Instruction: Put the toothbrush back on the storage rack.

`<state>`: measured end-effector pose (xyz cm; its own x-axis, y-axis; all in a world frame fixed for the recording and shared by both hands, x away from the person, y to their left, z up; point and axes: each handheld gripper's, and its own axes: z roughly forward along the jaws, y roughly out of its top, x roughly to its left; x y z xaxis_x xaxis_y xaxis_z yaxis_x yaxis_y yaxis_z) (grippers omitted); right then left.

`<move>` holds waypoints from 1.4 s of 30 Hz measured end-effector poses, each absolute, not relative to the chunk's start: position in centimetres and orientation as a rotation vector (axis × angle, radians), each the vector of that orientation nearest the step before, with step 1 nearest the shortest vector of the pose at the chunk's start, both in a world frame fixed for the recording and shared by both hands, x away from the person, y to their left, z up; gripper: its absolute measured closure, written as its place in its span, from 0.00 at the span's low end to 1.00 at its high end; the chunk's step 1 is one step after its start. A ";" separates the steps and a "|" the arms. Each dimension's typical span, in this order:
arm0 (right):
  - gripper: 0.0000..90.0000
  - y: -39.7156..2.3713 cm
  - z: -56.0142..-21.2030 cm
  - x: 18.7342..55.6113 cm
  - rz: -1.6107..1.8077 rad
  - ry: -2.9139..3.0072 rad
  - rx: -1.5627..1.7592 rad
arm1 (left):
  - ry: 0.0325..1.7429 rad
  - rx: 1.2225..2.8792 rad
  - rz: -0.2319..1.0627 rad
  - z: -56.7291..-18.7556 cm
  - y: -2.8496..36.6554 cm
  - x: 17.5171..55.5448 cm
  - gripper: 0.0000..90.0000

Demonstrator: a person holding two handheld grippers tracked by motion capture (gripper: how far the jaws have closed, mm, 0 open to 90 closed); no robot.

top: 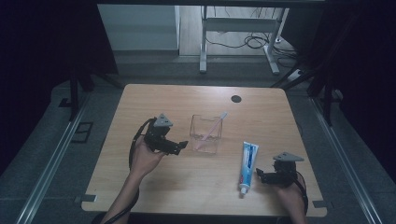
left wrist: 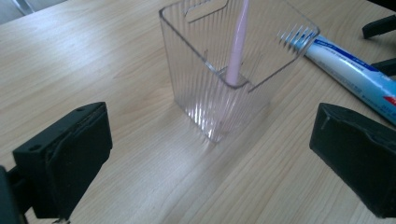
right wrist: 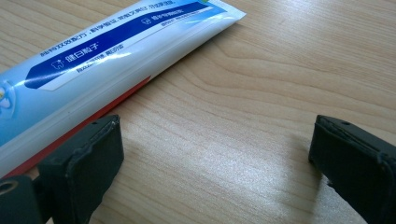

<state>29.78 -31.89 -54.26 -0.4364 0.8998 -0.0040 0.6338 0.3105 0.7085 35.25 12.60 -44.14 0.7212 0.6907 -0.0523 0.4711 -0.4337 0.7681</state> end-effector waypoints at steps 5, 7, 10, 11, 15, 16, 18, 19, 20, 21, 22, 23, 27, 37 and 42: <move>0.03 -31.9 -54.3 29.8 0.905 2.180 1.368 | 0.893 2.112 0.352 -44.7 13.2 34.8 0.00; 0.03 -31.9 -54.3 29.8 0.905 2.181 1.366 | 0.891 2.115 0.359 -45.2 13.7 34.5 0.00; 0.03 -31.9 -54.3 29.8 0.905 2.182 1.365 | 0.890 2.122 0.369 -45.7 14.0 34.1 0.00; 0.03 -31.9 -54.3 29.8 0.906 2.182 1.366 | 0.890 2.122 0.369 -45.7 14.0 34.1 0.00; 0.03 -31.9 -54.3 29.8 0.904 2.184 1.364 | 0.904 2.110 0.369 -46.8 14.6 33.5 0.00; 0.03 -31.9 -54.3 29.8 0.904 2.184 1.364 | 0.904 2.110 0.369 -46.8 14.6 33.5 0.00; 0.03 -31.9 -54.3 29.8 0.904 2.183 1.364 | 0.910 2.105 0.368 -47.3 14.8 33.2 0.00; 0.03 -31.9 -54.3 29.8 0.904 2.183 1.364 | 0.910 2.105 0.368 -47.3 14.8 33.2 0.00; 0.03 -31.9 -54.3 29.8 0.904 2.184 1.364 | 0.910 2.107 0.367 -47.5 14.9 33.1 0.00; 0.03 -31.9 -54.3 29.8 0.904 2.184 1.364 | 0.912 2.107 0.368 -47.7 15.0 33.0 0.00; 0.03 -31.9 -54.3 29.8 0.904 2.184 1.364 | 0.911 2.108 0.369 -47.9 15.1 32.9 0.00; 0.03 -31.9 -54.3 29.8 0.904 2.184 1.364 | 0.913 2.106 0.370 -48.1 15.2 32.7 0.00; 0.03 -31.9 -54.3 29.8 0.904 2.183 1.365 | 0.923 2.108 0.379 -48.8 15.3 32.3 0.00; 0.03 -31.9 -54.3 29.8 0.905 2.184 1.361 | 0.940 2.131 0.399 -50.8 15.5 31.0 0.00; 0.03 -31.9 -54.3 29.8 0.904 2.182 1.362 | 0.950 2.149 0.399 -52.0 15.6 30.6 0.00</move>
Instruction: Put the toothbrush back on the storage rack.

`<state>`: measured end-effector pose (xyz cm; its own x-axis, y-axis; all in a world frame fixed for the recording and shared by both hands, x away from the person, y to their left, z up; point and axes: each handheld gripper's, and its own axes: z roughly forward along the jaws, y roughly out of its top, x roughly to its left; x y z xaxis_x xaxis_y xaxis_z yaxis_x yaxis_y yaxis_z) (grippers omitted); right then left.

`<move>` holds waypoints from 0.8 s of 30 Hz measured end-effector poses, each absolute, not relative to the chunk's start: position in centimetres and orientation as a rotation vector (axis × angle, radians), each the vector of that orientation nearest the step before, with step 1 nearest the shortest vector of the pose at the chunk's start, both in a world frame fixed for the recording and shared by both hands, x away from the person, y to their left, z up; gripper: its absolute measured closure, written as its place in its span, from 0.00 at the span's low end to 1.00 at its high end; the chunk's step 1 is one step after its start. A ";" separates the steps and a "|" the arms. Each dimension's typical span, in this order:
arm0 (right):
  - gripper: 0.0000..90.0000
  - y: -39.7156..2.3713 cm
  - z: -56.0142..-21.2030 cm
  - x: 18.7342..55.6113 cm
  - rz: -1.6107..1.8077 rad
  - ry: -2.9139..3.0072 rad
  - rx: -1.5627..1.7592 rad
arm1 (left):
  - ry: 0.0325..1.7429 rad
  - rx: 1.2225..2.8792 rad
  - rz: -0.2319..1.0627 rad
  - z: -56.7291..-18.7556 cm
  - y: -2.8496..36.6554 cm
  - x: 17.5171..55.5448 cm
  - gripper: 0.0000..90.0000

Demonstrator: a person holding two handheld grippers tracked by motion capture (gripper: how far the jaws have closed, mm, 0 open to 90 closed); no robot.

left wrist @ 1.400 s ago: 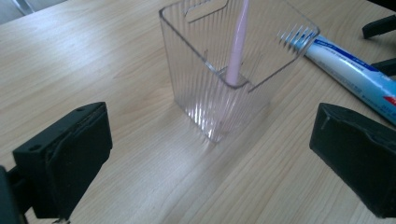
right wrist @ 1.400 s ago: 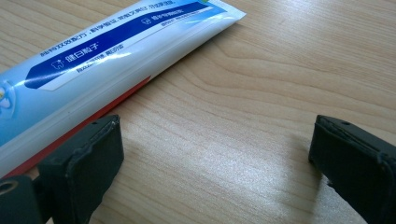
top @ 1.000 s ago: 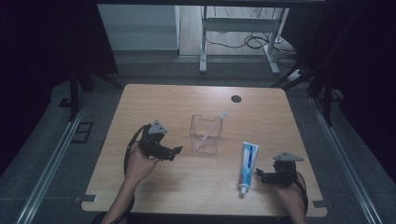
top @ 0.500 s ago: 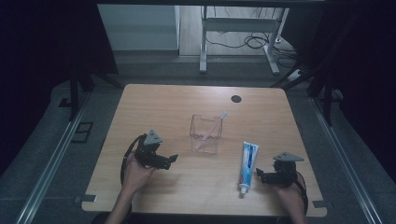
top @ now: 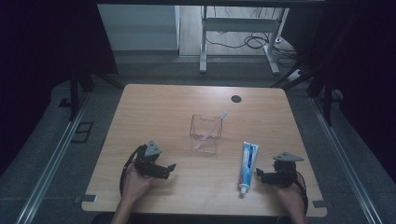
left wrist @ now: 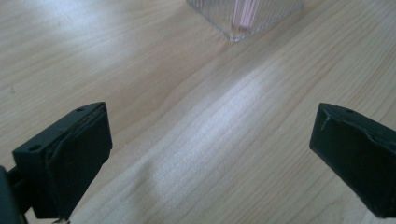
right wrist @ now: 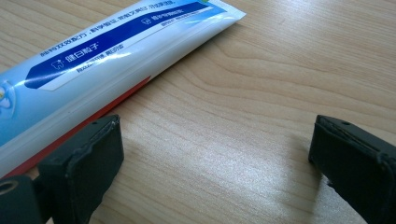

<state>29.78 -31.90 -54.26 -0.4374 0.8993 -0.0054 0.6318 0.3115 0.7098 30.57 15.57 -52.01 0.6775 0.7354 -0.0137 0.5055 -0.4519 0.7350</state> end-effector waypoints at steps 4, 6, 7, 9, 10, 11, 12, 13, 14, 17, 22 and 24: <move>0.03 -31.9 -54.3 29.8 0.905 2.181 1.364 | 0.953 2.160 0.395 -52.7 15.6 30.3 0.00; 0.03 -31.9 -54.3 29.8 0.904 2.179 1.366 | 0.955 2.165 0.396 -52.8 15.5 30.2 0.00; 0.03 -31.9 -54.3 29.8 0.904 2.178 1.367 | 0.955 2.173 0.395 -53.0 15.5 30.2 0.00; 0.03 -31.8 -54.3 29.7 0.904 2.177 1.369 | 0.954 2.186 0.390 -53.4 15.4 30.1 0.00; 0.03 -31.8 -54.3 29.7 0.904 2.177 1.369 | 0.954 2.186 0.390 -53.4 15.4 30.1 0.00; 0.03 -31.8 -54.3 29.7 0.904 2.177 1.371 | 0.957 2.191 0.390 -53.6 15.4 30.1 0.00; 0.03 -31.8 -54.3 29.7 0.904 2.177 1.371 | 0.961 2.198 0.391 -53.7 15.3 30.1 0.00; 0.03 -31.8 -54.3 29.7 0.904 2.177 1.371 | 0.962 2.208 0.391 -53.9 15.3 30.1 0.00; 0.03 -31.8 -54.3 29.7 0.904 2.177 1.373 | 0.967 2.214 0.388 -54.2 15.2 30.0 0.00; 0.03 -31.8 -54.3 29.7 0.904 2.178 1.370 | 0.975 2.235 0.379 -54.5 15.2 30.1 0.00; 0.04 -31.9 -54.2 29.7 0.906 2.179 1.367 | 0.986 2.240 0.365 -54.5 15.3 30.2 0.00; 0.05 -31.9 -54.2 29.7 0.908 2.179 1.366 | 0.998 2.234 0.345 -54.6 15.4 30.3 0.00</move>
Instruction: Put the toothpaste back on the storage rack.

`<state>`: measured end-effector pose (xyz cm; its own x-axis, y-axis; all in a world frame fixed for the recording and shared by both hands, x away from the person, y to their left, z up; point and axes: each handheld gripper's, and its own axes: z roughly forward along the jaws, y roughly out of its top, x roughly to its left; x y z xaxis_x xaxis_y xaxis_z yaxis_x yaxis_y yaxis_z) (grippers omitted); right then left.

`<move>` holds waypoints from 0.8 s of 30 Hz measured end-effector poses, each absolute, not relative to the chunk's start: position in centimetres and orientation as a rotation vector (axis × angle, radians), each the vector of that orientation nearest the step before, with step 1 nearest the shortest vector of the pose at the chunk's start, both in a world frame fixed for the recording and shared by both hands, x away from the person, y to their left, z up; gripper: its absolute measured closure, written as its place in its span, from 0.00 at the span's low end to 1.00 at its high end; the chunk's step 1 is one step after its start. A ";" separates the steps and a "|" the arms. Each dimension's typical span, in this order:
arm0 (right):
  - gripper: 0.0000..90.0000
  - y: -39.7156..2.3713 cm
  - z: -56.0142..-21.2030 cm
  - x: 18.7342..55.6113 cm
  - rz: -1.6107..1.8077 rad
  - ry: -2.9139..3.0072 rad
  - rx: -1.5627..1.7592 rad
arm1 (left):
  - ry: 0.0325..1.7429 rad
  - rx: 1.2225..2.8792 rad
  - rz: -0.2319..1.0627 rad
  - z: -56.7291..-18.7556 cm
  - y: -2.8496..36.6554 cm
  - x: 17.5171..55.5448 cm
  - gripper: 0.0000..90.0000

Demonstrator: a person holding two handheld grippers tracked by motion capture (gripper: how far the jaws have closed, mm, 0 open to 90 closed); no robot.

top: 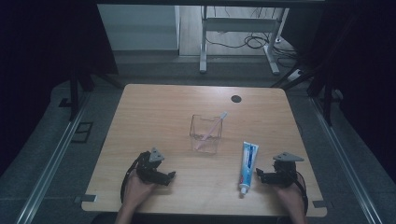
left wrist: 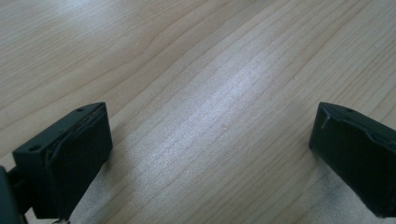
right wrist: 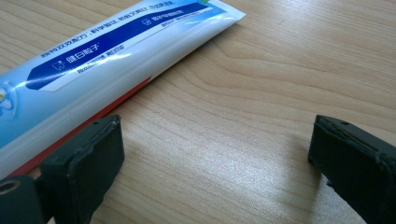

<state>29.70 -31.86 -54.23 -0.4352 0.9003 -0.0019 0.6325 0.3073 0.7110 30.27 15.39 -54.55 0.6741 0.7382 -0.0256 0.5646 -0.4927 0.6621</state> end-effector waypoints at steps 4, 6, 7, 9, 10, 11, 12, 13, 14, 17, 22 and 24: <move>0.11 -31.9 -54.2 29.6 0.922 2.174 1.354 | 1.000 2.234 0.347 -54.6 15.4 30.3 0.00; 0.15 -31.9 -54.0 29.5 0.923 2.185 1.355 | 1.001 2.234 0.348 -54.6 15.4 30.3 0.00; 0.15 -31.9 -54.0 29.5 0.923 2.185 1.355 | 1.001 2.233 0.348 -54.6 15.4 30.3 0.00; 0.18 -32.0 -53.8 29.4 0.923 2.192 1.362 | 1.001 2.234 0.348 -54.6 15.4 30.3 0.00; 0.19 -32.0 -53.8 29.4 0.926 2.193 1.364 | 1.001 2.233 0.348 -54.6 15.4 30.3 0.00; 0.21 -32.0 -53.7 29.4 0.926 2.197 1.370 | 1.001 2.233 0.348 -54.6 15.4 30.3 0.00; 0.22 -32.0 -53.5 29.4 0.930 2.204 1.378 | 1.001 2.233 0.348 -54.6 15.4 30.3 0.00; 0.24 -32.1 -53.4 29.3 0.935 2.205 1.383 | 1.001 2.234 0.348 -54.6 15.4 30.3 0.00; 0.24 -32.1 -53.4 29.3 0.935 2.205 1.383 | 1.001 2.234 0.348 -54.6 15.4 30.3 0.00; 0.26 -32.1 -52.9 29.3 0.952 2.232 1.402 | 1.002 2.234 0.349 -54.6 15.4 30.2 0.00; 0.33 -31.9 -52.3 29.0 0.985 2.275 1.388 | 1.004 2.238 0.352 -54.5 15.4 30.2 0.00; 0.36 -31.9 -52.0 28.8 0.989 2.277 1.375 | 1.004 2.238 0.352 -54.5 15.4 30.2 0.00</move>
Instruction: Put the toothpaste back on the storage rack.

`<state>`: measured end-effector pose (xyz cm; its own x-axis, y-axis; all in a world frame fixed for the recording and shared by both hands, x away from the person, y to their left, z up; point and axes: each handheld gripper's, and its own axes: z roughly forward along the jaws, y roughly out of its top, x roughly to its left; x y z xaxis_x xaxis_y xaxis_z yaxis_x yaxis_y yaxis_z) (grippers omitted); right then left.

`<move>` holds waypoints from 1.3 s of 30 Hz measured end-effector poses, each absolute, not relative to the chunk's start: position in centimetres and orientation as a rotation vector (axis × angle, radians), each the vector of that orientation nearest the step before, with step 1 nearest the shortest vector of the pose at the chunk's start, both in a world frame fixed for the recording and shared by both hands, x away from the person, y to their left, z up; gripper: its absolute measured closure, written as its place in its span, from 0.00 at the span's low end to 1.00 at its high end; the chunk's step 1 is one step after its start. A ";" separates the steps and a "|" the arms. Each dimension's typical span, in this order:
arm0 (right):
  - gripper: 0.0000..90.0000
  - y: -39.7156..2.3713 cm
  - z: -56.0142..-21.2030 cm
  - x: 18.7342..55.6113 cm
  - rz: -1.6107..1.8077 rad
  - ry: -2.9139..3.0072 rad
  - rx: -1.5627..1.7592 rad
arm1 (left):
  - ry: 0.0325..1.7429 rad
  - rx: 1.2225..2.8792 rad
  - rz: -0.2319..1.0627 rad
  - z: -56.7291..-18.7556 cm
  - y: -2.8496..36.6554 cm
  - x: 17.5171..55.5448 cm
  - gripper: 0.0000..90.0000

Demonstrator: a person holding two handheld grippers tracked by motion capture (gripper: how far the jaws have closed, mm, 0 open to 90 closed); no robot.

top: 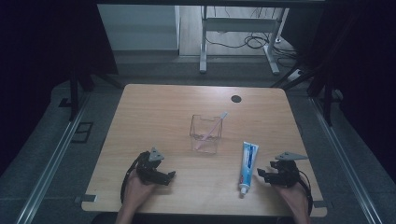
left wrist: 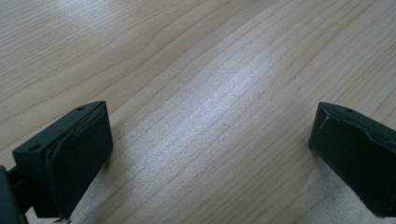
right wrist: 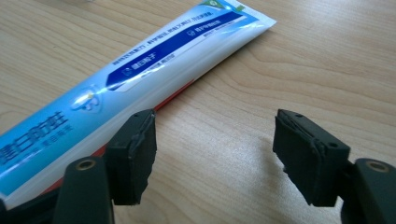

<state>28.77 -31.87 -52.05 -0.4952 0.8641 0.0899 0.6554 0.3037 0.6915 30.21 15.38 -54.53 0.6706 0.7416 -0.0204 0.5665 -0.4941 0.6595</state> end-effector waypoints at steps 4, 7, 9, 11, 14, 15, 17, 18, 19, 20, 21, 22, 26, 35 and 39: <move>0.42 -32.1 -51.7 28.4 1.034 2.289 1.363 | 1.004 2.237 0.352 -54.5 15.4 30.2 0.00; 0.50 -32.1 -51.4 28.2 1.065 2.317 1.348 | 1.004 2.237 0.352 -54.5 15.4 30.2 0.00; 0.56 -32.1 -51.1 28.1 1.083 2.328 1.337 | 1.004 2.237 0.352 -54.5 15.4 30.2 0.00; 0.63 -31.9 -50.8 28.1 1.085 2.341 1.320 | 1.004 2.237 0.352 -54.5 15.4 30.2 0.00; 0.73 -31.5 -50.3 28.0 1.077 2.368 1.290 | 1.003 2.238 0.352 -54.5 15.4 30.2 0.00; 0.77 -31.4 -50.2 27.9 1.073 2.376 1.283 | 1.004 2.238 0.352 -54.5 15.4 30.2 0.00; 0.83 -31.1 -49.9 27.8 1.075 2.390 1.271 | 1.004 2.237 0.352 -54.5 15.4 30.2 0.00; 0.83 -31.1 -49.9 27.8 1.075 2.390 1.271 | 1.004 2.237 0.352 -54.5 15.4 30.2 0.00; 0.88 -30.8 -49.5 27.8 1.084 2.409 1.253 | 1.004 2.237 0.352 -54.5 15.4 30.2 0.00; 0.91 -30.6 -49.4 27.8 1.085 2.412 1.246 | 1.004 2.237 0.352 -54.5 15.4 30.2 0.00; 0.91 -30.6 -49.4 27.8 1.085 2.412 1.246 | 1.004 2.237 0.352 -54.5 15.4 30.2 0.00; 0.96 -30.3 -49.0 27.8 1.093 2.424 1.227 | 1.004 2.237 0.352 -54.5 15.4 30.2 0.00; 0.99 -29.8 -48.6 27.9 1.109 2.446 1.214 | 1.004 2.237 0.352 -54.5 15.4 30.2 0.00; 0.99 -27.4 -48.5 28.3 1.118 2.525 1.140 | 1.004 2.237 0.352 -54.5 15.4 30.2 0.00; 0.99 -26.3 -48.8 28.4 1.119 2.559 1.112 | 1.004 2.237 0.352 -54.5 15.4 30.2 0.00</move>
